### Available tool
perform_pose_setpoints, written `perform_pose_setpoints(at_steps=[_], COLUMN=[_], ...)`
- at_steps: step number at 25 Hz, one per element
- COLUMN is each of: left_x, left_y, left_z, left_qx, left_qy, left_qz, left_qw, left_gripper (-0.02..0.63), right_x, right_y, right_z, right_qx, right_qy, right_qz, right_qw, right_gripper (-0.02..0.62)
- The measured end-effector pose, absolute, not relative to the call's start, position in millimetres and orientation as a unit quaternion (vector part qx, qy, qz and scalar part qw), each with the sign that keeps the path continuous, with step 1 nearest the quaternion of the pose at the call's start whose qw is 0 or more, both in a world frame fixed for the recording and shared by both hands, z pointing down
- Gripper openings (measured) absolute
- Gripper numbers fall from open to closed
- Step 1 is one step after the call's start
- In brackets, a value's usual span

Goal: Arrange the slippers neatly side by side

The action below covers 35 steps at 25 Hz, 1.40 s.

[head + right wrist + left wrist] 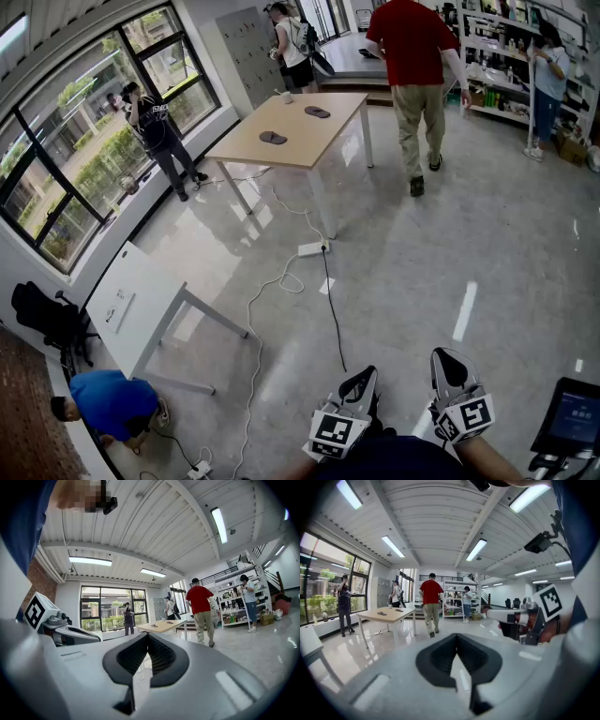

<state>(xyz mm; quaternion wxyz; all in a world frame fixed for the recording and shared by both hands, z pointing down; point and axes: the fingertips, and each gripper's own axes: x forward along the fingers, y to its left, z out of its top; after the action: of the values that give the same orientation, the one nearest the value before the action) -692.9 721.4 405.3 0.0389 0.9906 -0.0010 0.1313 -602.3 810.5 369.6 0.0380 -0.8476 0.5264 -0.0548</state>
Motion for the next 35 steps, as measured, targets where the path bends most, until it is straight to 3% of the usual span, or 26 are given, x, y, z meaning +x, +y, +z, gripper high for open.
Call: perform_pose_setpoints(at_steps=[19, 27, 35], left_x=[-509, -448, -339], left_y=[565, 540, 505], left_z=[393, 404, 406], left_qx=[0.991, 0.989, 0.991], left_qy=[0.057, 0.053, 0.014], left_qz=[0.106, 0.126, 0.126], left_qw=[0.057, 0.059, 0.051], left_gripper=[0.005, 0.005, 0.005], right_x=[-433, -369, -254], right_y=[662, 627, 581], right_z=[356, 371, 373], right_qx=[-0.872, -0.866, -0.841], right_qy=[0.487, 0.496, 0.537], right_qz=[-0.048, -0.065, -0.055], right_qw=[-0.004, 0.012, 0.030], right_gripper=[0.011, 0.011, 0.011])
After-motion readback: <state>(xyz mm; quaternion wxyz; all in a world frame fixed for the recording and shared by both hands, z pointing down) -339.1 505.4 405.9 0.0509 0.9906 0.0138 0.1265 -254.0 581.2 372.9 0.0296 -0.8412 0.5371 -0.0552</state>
